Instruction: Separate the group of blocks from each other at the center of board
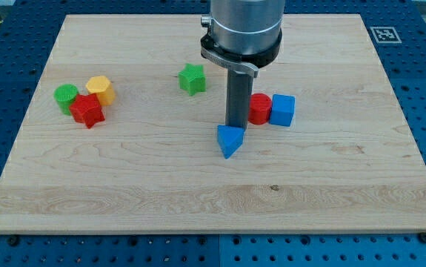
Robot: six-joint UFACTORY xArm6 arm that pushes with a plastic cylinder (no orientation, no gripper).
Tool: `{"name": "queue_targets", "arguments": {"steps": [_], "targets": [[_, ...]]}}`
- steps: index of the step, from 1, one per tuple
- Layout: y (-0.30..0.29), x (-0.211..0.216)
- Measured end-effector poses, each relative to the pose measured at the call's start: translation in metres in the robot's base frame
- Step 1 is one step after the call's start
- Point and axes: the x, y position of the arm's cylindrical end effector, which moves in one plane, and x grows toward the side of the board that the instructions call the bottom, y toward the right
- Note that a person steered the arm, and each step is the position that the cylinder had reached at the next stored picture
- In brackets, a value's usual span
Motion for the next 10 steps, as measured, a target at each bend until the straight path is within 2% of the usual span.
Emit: {"name": "queue_targets", "arguments": {"steps": [2,3,7,9,10], "targets": [[0.065,0.004],[0.074,-0.001],[0.076,-0.042],[0.08,-0.077],[0.08,-0.077]]}}
